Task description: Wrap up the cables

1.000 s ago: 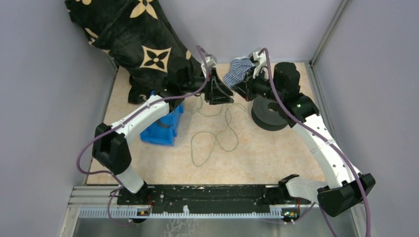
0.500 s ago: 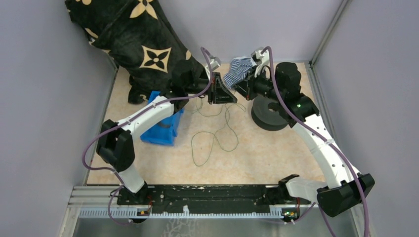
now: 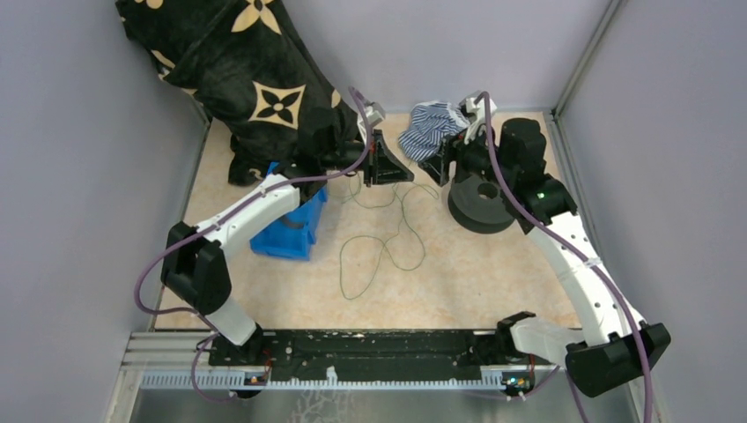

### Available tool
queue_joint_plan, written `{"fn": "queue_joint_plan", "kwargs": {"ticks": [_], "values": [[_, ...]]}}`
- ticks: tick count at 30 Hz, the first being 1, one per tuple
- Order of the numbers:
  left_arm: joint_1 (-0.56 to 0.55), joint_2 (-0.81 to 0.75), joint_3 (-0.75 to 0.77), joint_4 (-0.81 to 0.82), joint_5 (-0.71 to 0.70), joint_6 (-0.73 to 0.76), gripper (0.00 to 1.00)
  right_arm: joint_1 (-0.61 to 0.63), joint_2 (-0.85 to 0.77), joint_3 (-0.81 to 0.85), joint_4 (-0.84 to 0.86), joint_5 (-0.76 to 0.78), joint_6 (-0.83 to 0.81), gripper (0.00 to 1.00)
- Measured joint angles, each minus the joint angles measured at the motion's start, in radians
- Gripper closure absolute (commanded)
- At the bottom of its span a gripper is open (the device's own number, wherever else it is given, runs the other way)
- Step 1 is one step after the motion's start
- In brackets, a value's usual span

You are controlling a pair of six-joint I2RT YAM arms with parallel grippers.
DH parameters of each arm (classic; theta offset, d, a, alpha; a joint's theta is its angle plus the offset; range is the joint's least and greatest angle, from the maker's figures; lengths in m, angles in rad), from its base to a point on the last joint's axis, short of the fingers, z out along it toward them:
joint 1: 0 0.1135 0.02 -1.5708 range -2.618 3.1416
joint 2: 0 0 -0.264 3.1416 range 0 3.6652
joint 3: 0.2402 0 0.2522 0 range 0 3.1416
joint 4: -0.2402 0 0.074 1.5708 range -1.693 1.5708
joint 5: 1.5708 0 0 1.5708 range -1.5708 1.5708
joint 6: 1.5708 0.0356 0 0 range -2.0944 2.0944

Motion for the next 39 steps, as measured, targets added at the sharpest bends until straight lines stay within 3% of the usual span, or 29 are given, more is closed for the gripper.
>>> {"fn": "queue_joint_plan", "kwargs": {"ticks": [1,4,14,19,22,25,29,39], "values": [[0.008,-0.007,0.000,-0.019,-0.009,0.016,1.00,-0.003,-0.008,0.000,-0.009,0.010,-0.013,0.23],[0.036,-0.026,0.000,-0.087,-0.042,0.069,1.00,-0.005,-0.042,0.000,-0.053,0.074,-0.078,0.14],[0.193,-0.042,0.000,-0.298,-0.111,0.171,1.00,-0.055,-0.078,-0.133,-0.178,0.304,-0.280,0.11],[0.262,-0.042,0.018,-0.370,-0.140,0.185,1.00,-0.083,0.035,-0.146,-0.228,0.363,-0.340,0.11],[0.266,-0.043,0.028,-0.384,-0.149,0.188,1.00,-0.089,0.143,-0.146,-0.237,0.384,-0.369,0.10],[0.265,-0.043,0.029,-0.387,-0.150,0.187,1.00,-0.100,0.239,-0.141,-0.258,0.396,-0.392,0.02],[0.263,-0.043,0.029,-0.394,-0.150,0.184,1.00,-0.115,0.347,-0.101,-0.299,0.403,-0.420,0.01],[0.263,-0.043,0.029,-0.392,-0.150,0.175,1.00,-0.125,0.455,-0.043,-0.316,0.434,-0.495,0.01]]}}
